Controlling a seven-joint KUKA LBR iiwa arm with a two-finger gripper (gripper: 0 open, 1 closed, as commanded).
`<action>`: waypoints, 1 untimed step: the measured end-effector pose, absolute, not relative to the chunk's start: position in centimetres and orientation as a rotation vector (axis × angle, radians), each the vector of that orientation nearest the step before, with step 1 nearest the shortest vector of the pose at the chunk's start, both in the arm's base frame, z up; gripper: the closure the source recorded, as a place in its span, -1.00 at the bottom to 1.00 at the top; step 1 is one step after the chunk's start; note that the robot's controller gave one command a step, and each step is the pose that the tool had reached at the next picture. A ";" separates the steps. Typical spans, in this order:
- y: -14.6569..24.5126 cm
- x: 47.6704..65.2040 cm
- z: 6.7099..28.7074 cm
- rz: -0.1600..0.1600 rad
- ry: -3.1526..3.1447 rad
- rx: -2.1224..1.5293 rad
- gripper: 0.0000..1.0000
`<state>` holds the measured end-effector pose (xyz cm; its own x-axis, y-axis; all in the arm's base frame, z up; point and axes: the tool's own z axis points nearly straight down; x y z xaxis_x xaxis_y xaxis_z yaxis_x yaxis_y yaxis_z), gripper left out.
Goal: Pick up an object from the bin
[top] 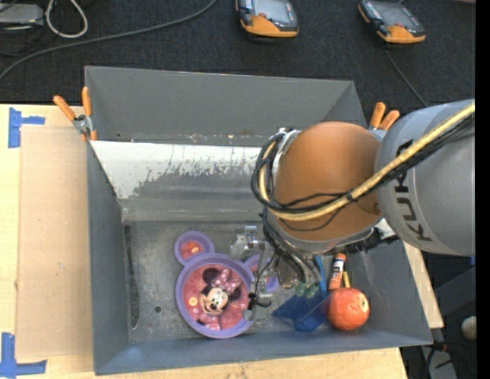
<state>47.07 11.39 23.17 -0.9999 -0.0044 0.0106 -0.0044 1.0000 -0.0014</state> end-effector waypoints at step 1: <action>11.3 47.2 23.6 0.000 -3.139 -0.003 -1.00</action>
Offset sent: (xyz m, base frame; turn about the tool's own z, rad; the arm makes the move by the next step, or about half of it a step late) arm 0.0405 -0.0840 -0.1617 -0.0591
